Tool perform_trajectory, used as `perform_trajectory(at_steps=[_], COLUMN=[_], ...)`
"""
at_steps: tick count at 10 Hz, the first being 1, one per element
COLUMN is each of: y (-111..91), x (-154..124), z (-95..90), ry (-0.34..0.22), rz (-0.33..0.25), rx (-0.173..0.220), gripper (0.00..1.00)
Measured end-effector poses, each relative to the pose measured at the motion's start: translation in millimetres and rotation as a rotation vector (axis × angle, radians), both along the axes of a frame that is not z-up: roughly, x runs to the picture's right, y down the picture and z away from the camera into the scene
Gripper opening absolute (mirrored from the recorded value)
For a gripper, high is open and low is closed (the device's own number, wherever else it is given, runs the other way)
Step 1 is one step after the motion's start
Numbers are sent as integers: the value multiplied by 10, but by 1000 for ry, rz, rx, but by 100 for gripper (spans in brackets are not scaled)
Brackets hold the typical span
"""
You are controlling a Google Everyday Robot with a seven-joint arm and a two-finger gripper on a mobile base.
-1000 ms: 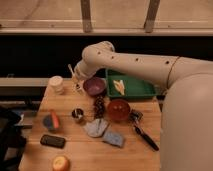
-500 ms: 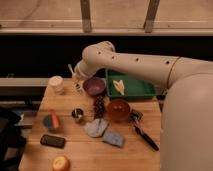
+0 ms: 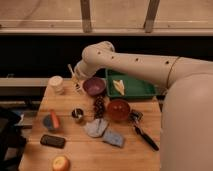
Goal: Place fork in paper cup
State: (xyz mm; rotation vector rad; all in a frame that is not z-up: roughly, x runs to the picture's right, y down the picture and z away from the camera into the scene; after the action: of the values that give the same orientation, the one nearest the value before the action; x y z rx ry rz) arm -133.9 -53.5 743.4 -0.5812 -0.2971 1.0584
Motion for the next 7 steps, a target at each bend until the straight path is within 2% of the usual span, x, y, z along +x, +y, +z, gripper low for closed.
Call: perform_trajectory(at_steps=[1,3,7], y=[-10,-110,-379], x=[-6,-92,-755], z=[3,15,197], ry=[-1,-18,-72], rz=[-1,-31,-141], rx=[5,44,99], gripper=[0,0,0])
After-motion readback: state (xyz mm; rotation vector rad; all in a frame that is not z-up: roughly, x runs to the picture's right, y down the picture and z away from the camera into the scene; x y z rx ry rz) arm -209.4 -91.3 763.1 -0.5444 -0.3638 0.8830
